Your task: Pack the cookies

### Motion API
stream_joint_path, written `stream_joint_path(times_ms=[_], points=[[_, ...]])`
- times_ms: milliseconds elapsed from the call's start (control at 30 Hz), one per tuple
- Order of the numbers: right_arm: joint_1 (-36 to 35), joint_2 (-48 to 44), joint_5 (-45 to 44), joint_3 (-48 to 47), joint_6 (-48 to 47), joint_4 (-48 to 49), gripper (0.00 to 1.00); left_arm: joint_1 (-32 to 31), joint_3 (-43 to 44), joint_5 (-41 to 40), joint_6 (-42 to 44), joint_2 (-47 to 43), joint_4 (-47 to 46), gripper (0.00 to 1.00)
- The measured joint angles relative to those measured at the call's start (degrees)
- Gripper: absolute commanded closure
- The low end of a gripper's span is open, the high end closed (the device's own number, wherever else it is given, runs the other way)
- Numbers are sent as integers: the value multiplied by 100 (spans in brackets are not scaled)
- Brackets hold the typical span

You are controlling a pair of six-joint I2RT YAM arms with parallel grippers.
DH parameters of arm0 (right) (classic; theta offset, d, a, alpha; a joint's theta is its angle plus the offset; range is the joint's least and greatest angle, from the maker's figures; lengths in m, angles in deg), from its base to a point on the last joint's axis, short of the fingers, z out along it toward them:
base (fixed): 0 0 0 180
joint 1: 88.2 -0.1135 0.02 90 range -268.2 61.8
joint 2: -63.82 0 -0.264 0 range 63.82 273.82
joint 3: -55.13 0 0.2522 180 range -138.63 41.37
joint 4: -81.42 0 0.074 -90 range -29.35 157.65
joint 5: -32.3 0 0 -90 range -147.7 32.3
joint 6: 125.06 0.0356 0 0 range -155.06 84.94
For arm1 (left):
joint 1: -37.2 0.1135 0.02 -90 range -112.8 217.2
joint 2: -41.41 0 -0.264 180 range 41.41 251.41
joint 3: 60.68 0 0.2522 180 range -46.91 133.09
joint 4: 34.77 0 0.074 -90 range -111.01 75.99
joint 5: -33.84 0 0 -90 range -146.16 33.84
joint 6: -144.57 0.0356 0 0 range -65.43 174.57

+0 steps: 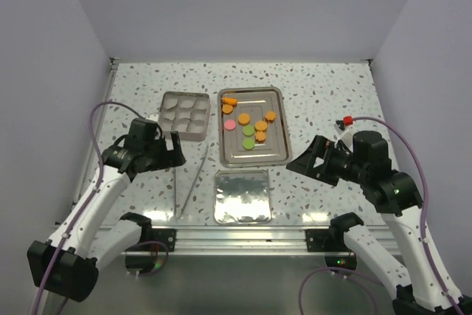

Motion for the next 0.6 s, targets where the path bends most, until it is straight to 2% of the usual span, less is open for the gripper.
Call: stream_joint_path(times_ms=[200, 400, 600], points=[[0, 42, 0, 13, -81, -155, 4, -874, -334, -376, -463, 466, 177, 0], [0, 74, -4, 13, -85, -170, 4, -1565, -334, -890, -1064, 1325, 273, 0], [0, 72, -55, 11, -85, -205, 4, -1705, -345, -1021, -1340, 1574, 186, 0]])
